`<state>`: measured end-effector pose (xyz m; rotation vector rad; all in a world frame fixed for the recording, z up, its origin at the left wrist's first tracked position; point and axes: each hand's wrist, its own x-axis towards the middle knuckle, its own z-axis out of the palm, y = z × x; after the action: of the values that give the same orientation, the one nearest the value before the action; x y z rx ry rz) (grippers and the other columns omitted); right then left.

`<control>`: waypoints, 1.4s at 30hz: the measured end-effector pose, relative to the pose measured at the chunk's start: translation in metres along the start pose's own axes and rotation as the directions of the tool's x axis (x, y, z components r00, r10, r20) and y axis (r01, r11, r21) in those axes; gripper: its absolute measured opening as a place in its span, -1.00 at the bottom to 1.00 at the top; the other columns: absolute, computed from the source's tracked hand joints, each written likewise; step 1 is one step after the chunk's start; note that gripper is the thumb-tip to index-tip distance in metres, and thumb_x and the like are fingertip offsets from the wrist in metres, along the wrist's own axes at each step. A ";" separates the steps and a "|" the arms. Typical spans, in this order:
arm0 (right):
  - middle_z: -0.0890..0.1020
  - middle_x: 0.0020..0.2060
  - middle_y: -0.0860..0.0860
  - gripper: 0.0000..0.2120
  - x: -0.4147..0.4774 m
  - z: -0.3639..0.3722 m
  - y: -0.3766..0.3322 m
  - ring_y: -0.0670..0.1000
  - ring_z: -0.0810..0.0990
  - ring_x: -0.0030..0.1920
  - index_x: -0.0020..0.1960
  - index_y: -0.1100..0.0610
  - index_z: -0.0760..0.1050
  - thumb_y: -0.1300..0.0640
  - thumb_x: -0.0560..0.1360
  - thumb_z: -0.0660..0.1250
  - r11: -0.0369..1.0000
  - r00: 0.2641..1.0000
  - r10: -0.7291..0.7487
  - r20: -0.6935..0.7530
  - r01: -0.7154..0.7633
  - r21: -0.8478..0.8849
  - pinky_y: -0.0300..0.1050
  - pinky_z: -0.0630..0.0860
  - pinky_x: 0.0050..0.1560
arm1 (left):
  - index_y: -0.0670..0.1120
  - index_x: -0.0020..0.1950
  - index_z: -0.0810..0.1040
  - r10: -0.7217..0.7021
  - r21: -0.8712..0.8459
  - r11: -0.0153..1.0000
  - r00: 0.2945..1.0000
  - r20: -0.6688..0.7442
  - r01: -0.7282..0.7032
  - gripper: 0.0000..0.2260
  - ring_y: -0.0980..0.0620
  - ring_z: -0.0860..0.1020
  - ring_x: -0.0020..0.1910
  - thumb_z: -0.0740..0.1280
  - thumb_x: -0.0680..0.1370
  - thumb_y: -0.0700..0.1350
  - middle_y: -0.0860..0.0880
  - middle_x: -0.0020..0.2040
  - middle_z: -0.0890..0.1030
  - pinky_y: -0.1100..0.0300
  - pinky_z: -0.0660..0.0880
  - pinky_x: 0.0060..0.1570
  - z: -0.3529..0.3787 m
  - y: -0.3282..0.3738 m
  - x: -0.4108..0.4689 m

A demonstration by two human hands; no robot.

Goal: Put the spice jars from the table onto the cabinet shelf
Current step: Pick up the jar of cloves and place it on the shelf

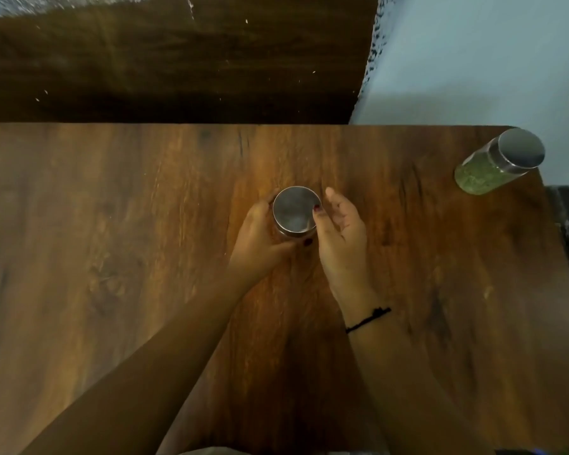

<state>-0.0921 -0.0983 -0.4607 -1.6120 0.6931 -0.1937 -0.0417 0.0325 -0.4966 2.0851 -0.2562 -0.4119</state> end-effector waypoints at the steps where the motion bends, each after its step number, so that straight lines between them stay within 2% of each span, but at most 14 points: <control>1: 0.49 0.36 -0.07 -0.58 0.001 0.000 0.001 -0.13 0.47 0.32 0.44 0.03 0.38 0.07 0.60 0.29 1.000 1.000 0.022 0.004 -0.022 0.001 -0.25 0.49 0.24 | 0.08 0.38 0.37 -0.003 -0.009 1.000 1.000 0.011 0.003 -0.28 0.09 0.48 0.32 0.54 0.29 0.18 0.11 0.32 0.50 -0.02 0.52 0.28 0.000 -0.001 0.001; 9: 0.52 0.25 -0.18 -0.65 -0.005 -0.004 -0.002 -0.12 0.52 0.27 0.40 -0.03 0.42 -0.03 0.63 0.20 0.997 0.997 0.065 0.028 -0.066 0.034 -0.15 0.53 0.22 | 0.01 0.37 0.43 -0.020 -0.080 0.997 0.999 0.051 0.024 -0.23 0.10 0.52 0.26 0.51 0.24 0.28 0.08 0.28 0.54 0.11 0.54 0.22 -0.012 0.002 0.006; 11: 0.55 0.27 -0.15 -0.65 -0.008 -0.010 -0.006 -0.12 0.53 0.28 0.38 -0.06 0.44 -0.09 0.62 0.17 0.994 0.997 0.077 0.019 -0.079 0.078 -0.02 0.50 0.31 | 0.01 0.38 0.42 -0.037 -0.177 0.983 0.998 0.059 0.047 -0.29 0.10 0.53 0.25 0.50 0.29 0.21 0.06 0.29 0.54 0.16 0.51 0.23 -0.026 0.011 0.003; 15: 0.60 0.23 -0.06 -0.64 -0.015 -0.019 -0.026 -0.09 0.58 0.22 0.36 0.05 0.46 -0.06 0.65 0.13 0.982 0.997 0.073 0.024 -0.076 0.175 0.05 0.48 0.33 | -0.04 0.37 0.44 -0.047 -0.441 0.894 0.996 0.078 0.077 -0.45 0.05 0.62 0.17 0.48 0.45 0.09 -0.01 0.22 0.61 -0.03 0.58 0.20 -0.061 0.040 -0.003; 17: 0.62 0.20 -0.05 -0.66 -0.021 -0.019 -0.035 -0.08 0.59 0.20 0.33 0.05 0.49 -0.04 0.65 0.13 0.977 0.998 0.042 0.049 -0.051 0.206 0.07 0.48 0.32 | -0.06 0.36 0.45 -0.007 -0.496 0.867 0.998 0.064 0.038 -0.48 0.06 0.63 0.16 0.40 0.48 0.14 -0.01 0.19 0.62 0.11 0.60 0.11 -0.077 0.058 -0.009; 20: 0.63 0.17 -0.03 -0.65 -0.033 -0.013 -0.047 -0.05 0.61 0.17 0.29 0.03 0.50 -0.10 0.62 0.16 0.971 0.993 0.020 0.116 -0.047 0.236 0.13 0.50 0.29 | 0.00 0.27 0.47 0.080 -0.511 0.859 0.995 0.056 -0.040 -0.72 0.18 0.64 0.07 0.26 0.60 0.07 0.08 0.08 0.64 0.30 0.57 -0.04 -0.095 0.086 -0.020; 24: 0.62 0.19 -0.04 -0.51 -0.051 -0.005 -0.058 -0.03 0.62 0.18 0.31 0.01 0.47 -0.23 0.51 0.22 0.965 0.978 -0.049 0.205 -0.007 0.264 0.07 0.54 0.23 | -0.01 0.21 0.47 0.196 -0.519 0.845 0.978 0.073 -0.130 -0.80 0.17 0.64 0.05 0.19 0.65 0.03 0.18 0.02 0.68 0.30 0.56 -0.02 -0.105 0.110 -0.033; 27: 0.62 0.15 0.02 -0.30 -0.062 -0.006 -0.067 -0.06 0.64 0.09 0.31 0.15 0.45 -0.35 0.38 0.32 0.945 0.970 -0.126 0.210 0.053 0.324 -0.18 0.57 0.02 | -0.02 0.23 0.48 0.262 -0.518 0.834 0.963 0.069 -0.190 -0.67 0.15 0.63 0.11 0.20 0.55 0.11 0.16 0.08 0.67 0.26 0.57 0.03 -0.109 0.123 -0.041; 30: 0.60 0.11 0.15 -0.06 -0.070 -0.007 -0.081 0.05 0.63 0.04 0.30 0.30 0.42 -0.49 0.30 0.32 0.931 0.958 -0.183 0.219 0.098 0.351 -0.12 0.56 -0.02 | -0.03 0.32 0.46 0.322 -0.572 0.788 0.944 0.069 -0.227 -0.49 -0.02 0.59 0.23 0.26 0.51 0.28 0.03 0.20 0.63 0.11 0.57 0.16 -0.115 0.133 -0.046; 34: 0.70 0.05 0.06 -0.48 -0.078 -0.015 -0.101 0.11 0.65 0.14 0.00 -0.06 0.67 -0.42 0.37 0.20 0.871 0.942 -0.090 0.322 -0.083 0.484 0.13 0.52 0.23 | -0.08 0.24 0.52 0.336 -0.680 0.701 0.940 0.051 -0.213 -0.45 0.02 0.63 0.10 0.33 0.46 0.31 0.00 0.09 0.67 0.15 0.59 0.05 -0.122 0.158 -0.056; 36: 0.72 -0.05 0.07 -0.50 -0.084 -0.018 -0.109 0.15 0.66 0.09 -0.09 0.02 0.66 -0.33 0.34 0.18 0.855 0.933 -0.040 0.358 -0.153 0.495 0.15 0.52 0.24 | -0.07 0.15 0.60 0.350 -0.737 0.652 0.933 0.082 -0.179 -0.52 0.07 0.64 0.02 0.37 0.45 0.28 0.02 0.00 0.68 0.20 0.57 -0.01 -0.124 0.171 -0.061; 38: 0.73 -0.12 0.04 -0.48 -0.089 -0.019 -0.118 0.13 0.67 0.00 -0.02 0.14 0.59 -0.30 0.35 0.28 0.846 0.923 -0.094 0.374 -0.124 0.519 -0.01 0.62 0.06 | 0.02 0.07 0.68 0.402 -0.755 0.631 0.908 0.121 -0.179 -0.65 0.14 0.65 -0.01 0.37 0.47 0.23 0.08 -0.04 0.70 0.27 0.57 -0.03 -0.125 0.181 -0.064; 40: 0.67 0.07 0.16 -0.22 -0.093 -0.020 -0.130 0.21 0.63 0.10 0.21 0.24 0.50 -0.34 0.26 0.47 0.826 0.911 -0.180 0.372 -0.066 0.561 0.13 0.59 0.12 | 0.06 0.10 0.69 0.424 -0.725 0.658 0.896 0.133 -0.204 -0.65 0.13 0.66 0.02 0.34 0.49 0.25 0.07 -0.01 0.71 0.27 0.58 0.00 -0.126 0.192 -0.066; 42: 0.62 0.15 0.20 -0.05 -0.097 -0.025 -0.141 0.25 0.60 0.16 0.28 0.24 0.43 -0.34 0.12 0.57 0.789 0.912 -0.239 0.333 -0.017 0.615 0.24 0.54 0.16 | 0.02 0.18 0.64 0.375 -0.669 0.706 0.924 0.074 -0.233 -0.56 0.02 0.65 0.07 0.31 0.49 0.30 -0.02 0.07 0.69 0.14 0.60 0.05 -0.129 0.199 -0.066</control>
<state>-0.1368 -0.0659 -0.2969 -1.0131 0.1745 -0.1502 -0.0559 0.0533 -0.2518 1.2743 -0.4989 -0.4352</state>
